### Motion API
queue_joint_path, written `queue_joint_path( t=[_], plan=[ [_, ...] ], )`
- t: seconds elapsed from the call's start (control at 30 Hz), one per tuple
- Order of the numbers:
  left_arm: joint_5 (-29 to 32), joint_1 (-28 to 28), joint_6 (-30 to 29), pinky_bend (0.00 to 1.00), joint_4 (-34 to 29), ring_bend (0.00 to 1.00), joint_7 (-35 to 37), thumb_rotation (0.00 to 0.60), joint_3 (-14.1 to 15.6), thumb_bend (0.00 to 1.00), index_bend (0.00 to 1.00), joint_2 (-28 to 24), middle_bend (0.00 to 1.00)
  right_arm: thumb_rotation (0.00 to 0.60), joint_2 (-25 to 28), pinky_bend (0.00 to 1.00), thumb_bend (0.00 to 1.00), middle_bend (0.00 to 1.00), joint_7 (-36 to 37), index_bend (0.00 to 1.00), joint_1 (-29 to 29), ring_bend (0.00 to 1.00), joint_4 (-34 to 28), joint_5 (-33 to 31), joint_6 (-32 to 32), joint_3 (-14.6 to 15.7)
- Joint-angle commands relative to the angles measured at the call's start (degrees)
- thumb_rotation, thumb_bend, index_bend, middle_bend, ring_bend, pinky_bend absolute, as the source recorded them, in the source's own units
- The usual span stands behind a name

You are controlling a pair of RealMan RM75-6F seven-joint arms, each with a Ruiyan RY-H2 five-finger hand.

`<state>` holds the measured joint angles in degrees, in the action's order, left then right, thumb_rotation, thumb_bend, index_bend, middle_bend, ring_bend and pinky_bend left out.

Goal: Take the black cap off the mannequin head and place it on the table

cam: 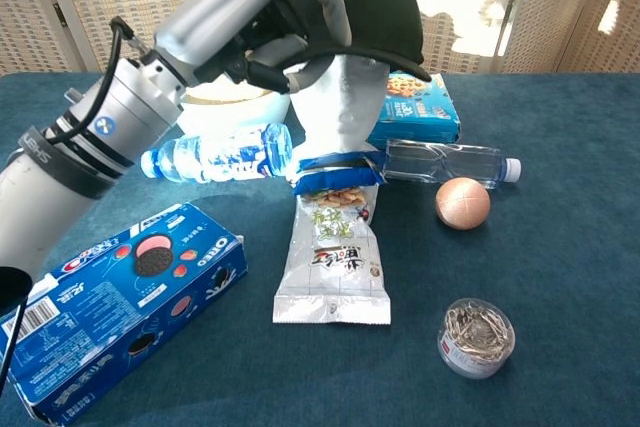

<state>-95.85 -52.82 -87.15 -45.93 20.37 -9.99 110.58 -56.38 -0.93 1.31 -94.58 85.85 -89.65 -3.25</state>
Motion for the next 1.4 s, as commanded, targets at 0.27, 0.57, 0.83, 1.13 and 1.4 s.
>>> queue_joint_path(
  t=[0.27,0.57,0.83,1.13,1.4],
  plan=[
    [1.1,-2.0,0.9,1.0,-5.6,1.0,-3.7,0.6,-3.0,0.46,0.6,-3.9,1.0,0.6,0.2,0.37,0.3,0.45,-0.1,0.47,0.3,0.33,-0.4,0.2,-0.5,0.0],
    [5.3,-4.5,2.6,1.0,-5.2,1.0,-5.1,0.6,-8.3,0.46,0.6,-4.6,1.0,0.6,0.3,0.37,0.3,0.45,0.1,0.49,0.8,0.33,-0.3,0.0,-0.8,0.1],
    [8.0,-7.3,4.1,1.0,-2.4,1.0,-6.4,0.6,-11.6,0.46,0.59,-5.4,1.0,0.6,0.3,0.37,0.3,0.45,-0.2,0.49,0.7,0.33,-0.6,0.1,-0.7,0.1],
    [10.2,-7.2,3.2,1.0,-1.9,1.0,-6.9,0.6,-13.9,0.46,0.59,-9.5,1.0,0.6,0.6,0.37,0.3,0.45,0.0,0.49,0.8,0.33,-0.8,0.2,-1.0,0.0],
    [9.4,-1.7,-0.6,1.0,-4.9,1.0,-4.8,0.6,-11.8,0.46,0.59,-17.0,1.0,0.6,0.2,0.37,0.3,0.45,-0.1,0.49,0.3,0.33,-0.9,0.5,0.2,0.2]
  ],
)
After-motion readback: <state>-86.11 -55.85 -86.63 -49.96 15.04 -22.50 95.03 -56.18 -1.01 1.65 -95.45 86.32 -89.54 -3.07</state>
